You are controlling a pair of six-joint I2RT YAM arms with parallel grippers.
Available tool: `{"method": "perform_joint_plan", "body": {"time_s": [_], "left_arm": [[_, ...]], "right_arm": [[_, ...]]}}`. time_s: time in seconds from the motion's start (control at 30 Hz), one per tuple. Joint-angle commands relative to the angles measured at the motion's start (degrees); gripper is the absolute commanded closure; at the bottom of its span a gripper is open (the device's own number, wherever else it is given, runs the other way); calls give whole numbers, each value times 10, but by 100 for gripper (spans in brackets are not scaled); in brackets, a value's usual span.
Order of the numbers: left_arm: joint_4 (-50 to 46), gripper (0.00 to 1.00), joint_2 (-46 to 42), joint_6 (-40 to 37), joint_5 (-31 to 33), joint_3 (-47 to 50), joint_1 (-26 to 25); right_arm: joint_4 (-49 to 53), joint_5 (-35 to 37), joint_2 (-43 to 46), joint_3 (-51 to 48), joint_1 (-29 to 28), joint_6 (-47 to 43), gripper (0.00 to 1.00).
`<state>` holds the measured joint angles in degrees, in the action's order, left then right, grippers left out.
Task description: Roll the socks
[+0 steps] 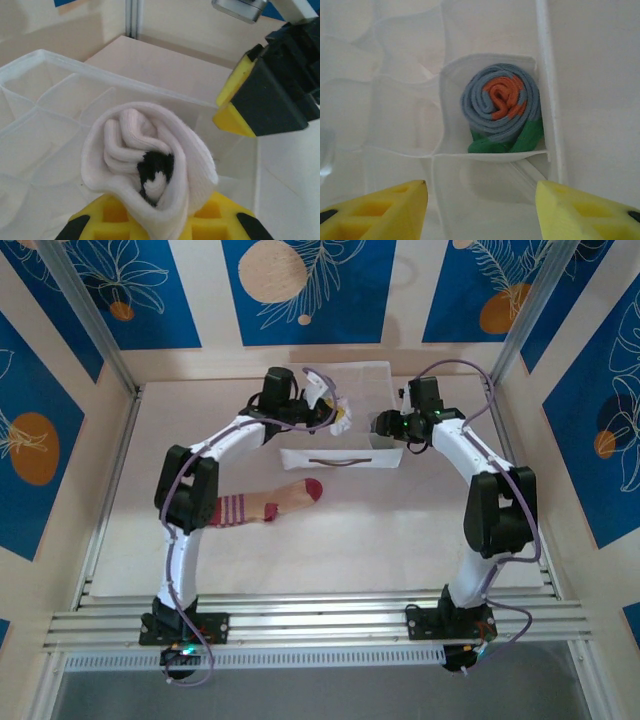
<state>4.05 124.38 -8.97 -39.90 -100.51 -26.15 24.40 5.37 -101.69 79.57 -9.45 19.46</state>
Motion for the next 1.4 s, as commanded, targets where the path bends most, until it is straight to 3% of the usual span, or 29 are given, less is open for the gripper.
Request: {"method": "perform_joint_plan", "body": {"time_s": [0.0, 0.2, 0.83, 1.13, 1.37], "left_arm": [[26, 100, 27, -1, 13, -43, -6], [1, 100, 26, -33, 84, -45, 1], [-21, 100, 20, -51, 110, 42, 20], [-27, 100, 47, -39, 175, 10, 24], [-43, 100, 80, -66, 170, -35, 16]], "right_arm": [[25, 31, -12, 23, 4, -18, 41], [29, 42, -24, 20, 5, -40, 43], [19, 44, -65, 21, -4, -37, 45], [21, 47, -70, 18, -5, -44, 45], [17, 44, -74, 14, -6, -43, 45]]}}
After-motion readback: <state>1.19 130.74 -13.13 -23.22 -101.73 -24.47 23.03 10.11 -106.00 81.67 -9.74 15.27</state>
